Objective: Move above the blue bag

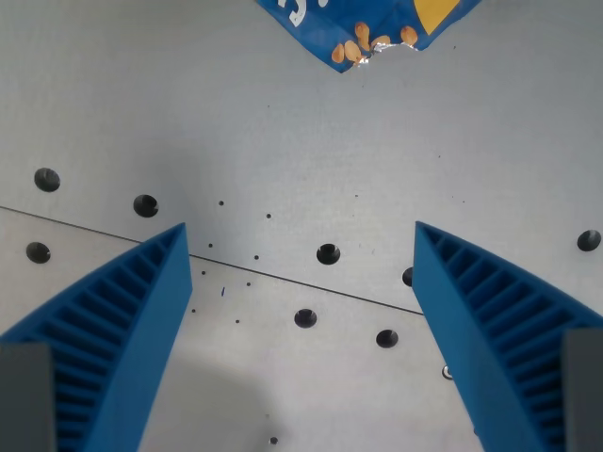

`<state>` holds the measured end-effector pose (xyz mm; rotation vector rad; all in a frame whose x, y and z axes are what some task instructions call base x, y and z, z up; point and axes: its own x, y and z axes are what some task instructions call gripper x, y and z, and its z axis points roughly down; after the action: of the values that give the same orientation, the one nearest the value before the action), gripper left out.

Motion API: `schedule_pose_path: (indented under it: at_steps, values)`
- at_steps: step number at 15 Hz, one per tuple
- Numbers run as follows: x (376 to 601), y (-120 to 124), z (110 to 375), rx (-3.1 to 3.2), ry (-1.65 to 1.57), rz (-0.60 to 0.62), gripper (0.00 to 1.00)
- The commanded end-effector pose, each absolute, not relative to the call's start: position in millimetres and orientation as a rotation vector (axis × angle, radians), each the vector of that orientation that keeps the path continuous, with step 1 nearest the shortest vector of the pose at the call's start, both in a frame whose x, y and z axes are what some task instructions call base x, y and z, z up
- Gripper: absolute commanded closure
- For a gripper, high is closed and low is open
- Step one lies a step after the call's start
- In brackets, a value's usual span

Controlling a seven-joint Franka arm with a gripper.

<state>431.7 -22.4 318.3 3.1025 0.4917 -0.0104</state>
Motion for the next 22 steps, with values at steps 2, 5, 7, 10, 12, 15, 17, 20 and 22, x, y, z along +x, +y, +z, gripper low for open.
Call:
schedule_pose_path:
  at_steps: [2,5,7,10,12,15,17,20,22]
  values:
    - [432,-22,321,3.101,0.491,0.0,0.0]
    - [432,-22,321,3.102,0.488,0.001,0.0]
    - [433,-22,320,3.103,0.48,0.003,0.0]
    - [435,-22,319,3.106,0.458,0.005,0.0]
    - [438,-22,316,3.108,0.437,0.005,0.0]
    - [445,-23,312,3.115,0.4,0.001,0.0]
    - [451,-23,308,3.119,0.379,-0.001,0.0]
    - [461,-23,301,3.127,0.33,-0.013,0.0]
    - [468,-23,296,3.132,0.304,-0.015,0.0]
